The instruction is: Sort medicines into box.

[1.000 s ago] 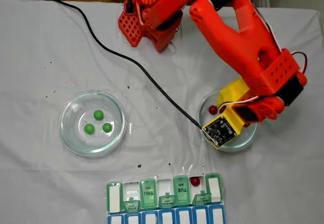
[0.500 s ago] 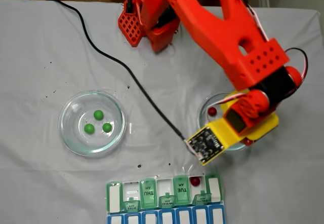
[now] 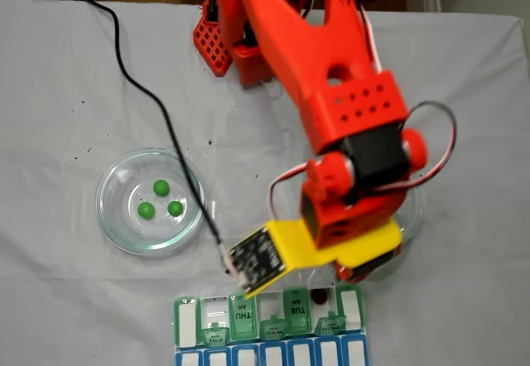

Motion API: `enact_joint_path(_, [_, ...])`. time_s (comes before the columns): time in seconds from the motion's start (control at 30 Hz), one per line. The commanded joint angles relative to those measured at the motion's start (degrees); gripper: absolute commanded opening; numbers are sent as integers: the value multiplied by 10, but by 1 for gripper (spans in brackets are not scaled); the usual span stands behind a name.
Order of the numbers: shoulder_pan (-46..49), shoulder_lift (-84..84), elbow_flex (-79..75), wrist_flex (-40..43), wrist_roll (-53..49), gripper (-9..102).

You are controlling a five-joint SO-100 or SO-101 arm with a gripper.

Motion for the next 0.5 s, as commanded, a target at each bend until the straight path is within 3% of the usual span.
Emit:
enact_joint_path(0.0, [45,-12,-55,-48,-19,0])
enact_joint_path(0.3, [83,-56,-123,16,-39,0])
enact_joint_path(0.47, [96,-70,-113,-31,-39,0])
